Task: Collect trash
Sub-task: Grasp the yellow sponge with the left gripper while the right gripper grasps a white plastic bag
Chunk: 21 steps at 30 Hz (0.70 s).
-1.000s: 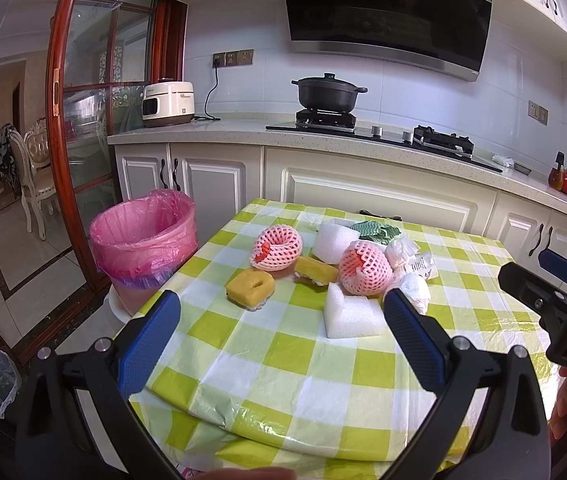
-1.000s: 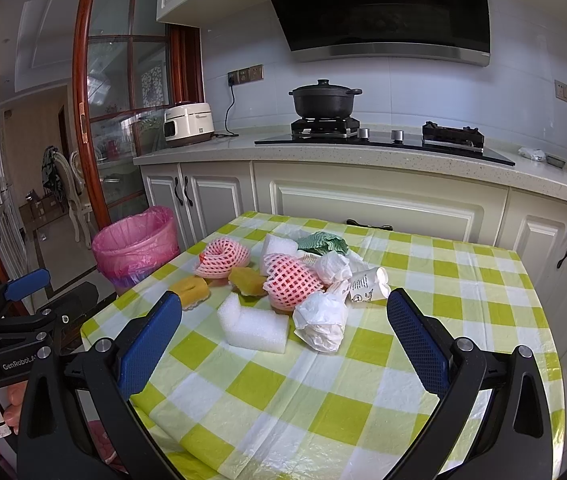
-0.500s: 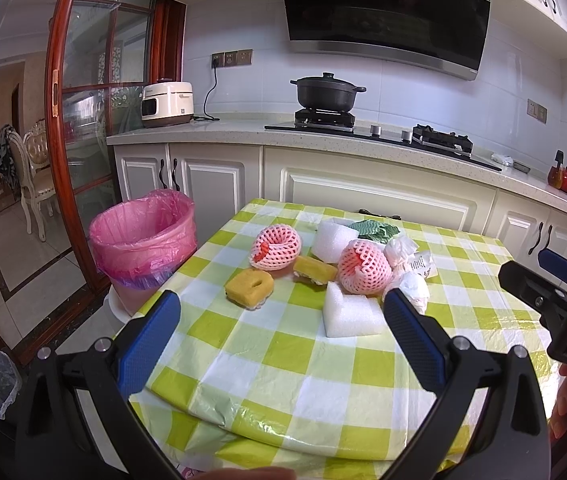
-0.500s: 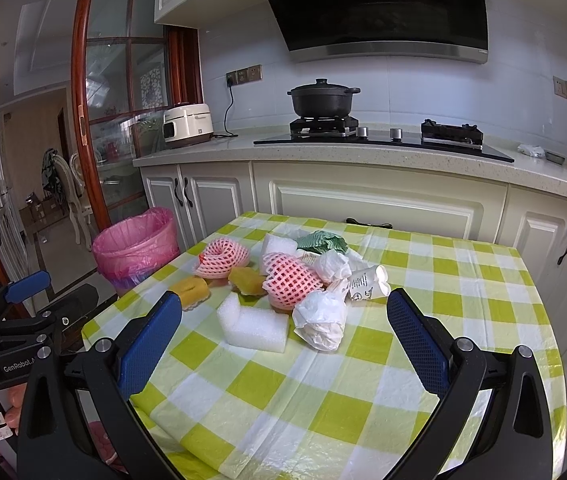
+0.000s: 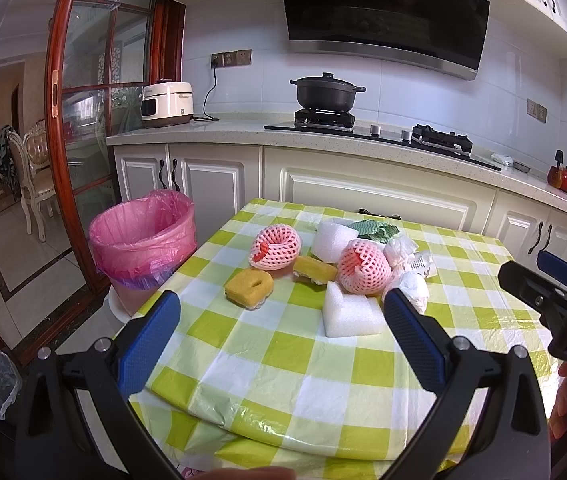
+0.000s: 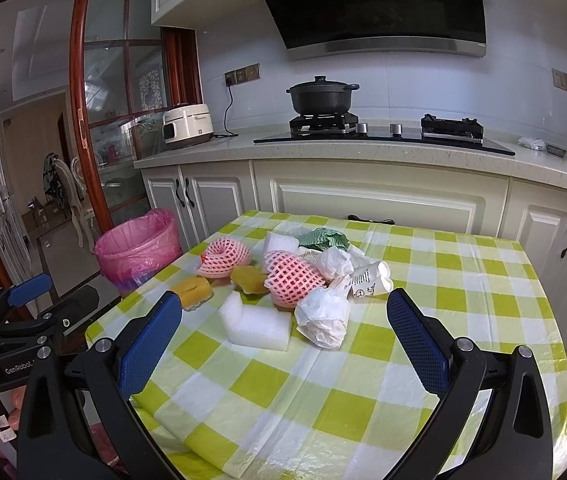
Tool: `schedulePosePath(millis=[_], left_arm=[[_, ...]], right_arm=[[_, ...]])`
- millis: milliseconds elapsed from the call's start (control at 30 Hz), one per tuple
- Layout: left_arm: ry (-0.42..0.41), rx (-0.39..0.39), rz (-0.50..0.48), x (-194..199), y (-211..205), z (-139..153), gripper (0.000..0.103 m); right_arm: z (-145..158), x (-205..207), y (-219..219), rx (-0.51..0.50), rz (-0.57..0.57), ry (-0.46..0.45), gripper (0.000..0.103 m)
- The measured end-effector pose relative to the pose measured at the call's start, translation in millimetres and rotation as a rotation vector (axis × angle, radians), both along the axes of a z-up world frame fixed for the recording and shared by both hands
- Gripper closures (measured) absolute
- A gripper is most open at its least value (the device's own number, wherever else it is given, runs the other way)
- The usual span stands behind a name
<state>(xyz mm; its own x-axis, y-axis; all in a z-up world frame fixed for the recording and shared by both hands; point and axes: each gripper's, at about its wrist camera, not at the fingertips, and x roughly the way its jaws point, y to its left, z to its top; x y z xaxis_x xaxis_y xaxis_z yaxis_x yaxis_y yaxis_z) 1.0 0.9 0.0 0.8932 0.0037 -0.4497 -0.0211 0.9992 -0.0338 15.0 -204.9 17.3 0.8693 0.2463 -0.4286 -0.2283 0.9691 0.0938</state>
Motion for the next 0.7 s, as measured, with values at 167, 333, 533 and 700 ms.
schedulePosePath(millis=[167, 333, 533, 700], left_arm=[[0.001, 0.000, 0.000, -0.1, -0.3, 0.0, 0.004], [0.001, -0.001, 0.001, 0.2, 0.2, -0.1, 0.004], [0.014, -0.013, 0.013, 3.4, 5.2, 0.7, 0.004], [0.049, -0.006, 0.031, 20.5, 14.6, -5.1, 0.004]], right_arm=[[0.1, 0.3, -0.3, -0.001, 0.000, 0.001, 0.007], [0.4, 1.4, -1.1, 0.003, 0.000, 0.002, 0.007], [-10.3, 4.3, -4.3, 0.000, -0.016, 0.018, 0.007], [-25.0, 14.8, -10.2, -0.003, -0.039, 0.049, 0.007]])
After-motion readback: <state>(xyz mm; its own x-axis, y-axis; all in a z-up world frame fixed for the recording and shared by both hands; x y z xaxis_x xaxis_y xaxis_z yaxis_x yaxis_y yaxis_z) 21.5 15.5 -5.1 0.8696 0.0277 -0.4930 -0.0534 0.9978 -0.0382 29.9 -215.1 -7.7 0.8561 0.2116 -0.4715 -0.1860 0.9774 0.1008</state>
